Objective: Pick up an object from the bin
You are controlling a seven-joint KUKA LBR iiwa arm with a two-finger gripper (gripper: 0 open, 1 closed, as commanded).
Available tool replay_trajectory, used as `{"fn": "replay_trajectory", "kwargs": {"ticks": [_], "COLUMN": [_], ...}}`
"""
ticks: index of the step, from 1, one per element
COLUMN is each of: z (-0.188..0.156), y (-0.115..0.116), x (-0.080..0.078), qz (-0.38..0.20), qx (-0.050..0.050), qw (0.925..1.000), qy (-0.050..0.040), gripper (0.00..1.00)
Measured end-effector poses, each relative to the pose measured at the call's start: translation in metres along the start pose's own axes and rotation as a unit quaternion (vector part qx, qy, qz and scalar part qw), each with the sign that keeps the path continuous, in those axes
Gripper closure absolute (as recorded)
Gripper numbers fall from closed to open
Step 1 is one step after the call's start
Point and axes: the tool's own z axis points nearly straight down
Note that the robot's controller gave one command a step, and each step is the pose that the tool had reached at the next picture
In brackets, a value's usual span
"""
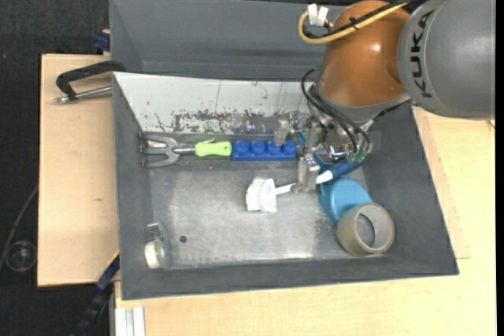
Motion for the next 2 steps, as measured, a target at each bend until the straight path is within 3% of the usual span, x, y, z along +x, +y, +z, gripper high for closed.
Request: {"fn": "replay_trajectory", "kwargs": {"ticks": [1, 2], "z": [-0.001, 0.06], "y": [-0.001, -0.001], "x": [0.006, 0.006], "qz": [0.022, -0.056], "qx": [0.0, 0.0], "qw": [0.9998, 0.9984], "qy": [-0.0017, -0.0037], "gripper": [0.0, 0.0]}}
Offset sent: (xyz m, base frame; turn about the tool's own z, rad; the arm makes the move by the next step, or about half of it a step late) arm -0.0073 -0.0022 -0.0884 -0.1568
